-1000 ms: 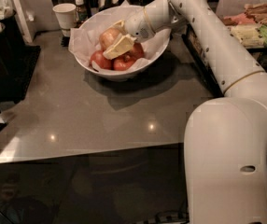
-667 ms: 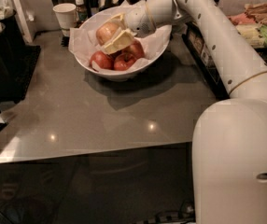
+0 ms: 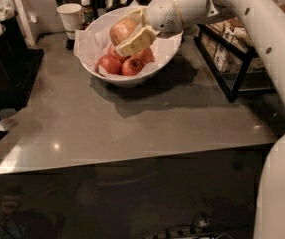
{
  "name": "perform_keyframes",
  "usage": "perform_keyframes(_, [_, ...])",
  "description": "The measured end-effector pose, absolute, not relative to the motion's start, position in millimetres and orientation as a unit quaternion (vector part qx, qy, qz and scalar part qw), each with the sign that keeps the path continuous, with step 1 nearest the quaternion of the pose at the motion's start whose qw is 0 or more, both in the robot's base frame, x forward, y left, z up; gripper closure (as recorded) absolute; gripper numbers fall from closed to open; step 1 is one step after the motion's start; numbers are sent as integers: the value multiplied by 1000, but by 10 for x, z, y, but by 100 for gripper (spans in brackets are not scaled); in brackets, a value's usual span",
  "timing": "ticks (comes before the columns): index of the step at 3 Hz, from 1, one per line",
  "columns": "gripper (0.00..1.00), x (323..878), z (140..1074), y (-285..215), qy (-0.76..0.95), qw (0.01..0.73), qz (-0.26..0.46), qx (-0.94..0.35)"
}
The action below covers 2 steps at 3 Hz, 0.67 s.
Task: Pick apple from white bowl
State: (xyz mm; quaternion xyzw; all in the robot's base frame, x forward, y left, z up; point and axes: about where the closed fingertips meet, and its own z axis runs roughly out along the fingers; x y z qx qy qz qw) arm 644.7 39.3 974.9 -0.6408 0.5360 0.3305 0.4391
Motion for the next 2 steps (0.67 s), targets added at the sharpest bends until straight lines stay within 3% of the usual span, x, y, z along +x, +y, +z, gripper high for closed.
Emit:
perform_keyframes(1, [100, 5711, 9710, 96, 570, 427, 337, -616])
perform_keyframes(2, [100, 5711, 9710, 96, 570, 427, 337, -616])
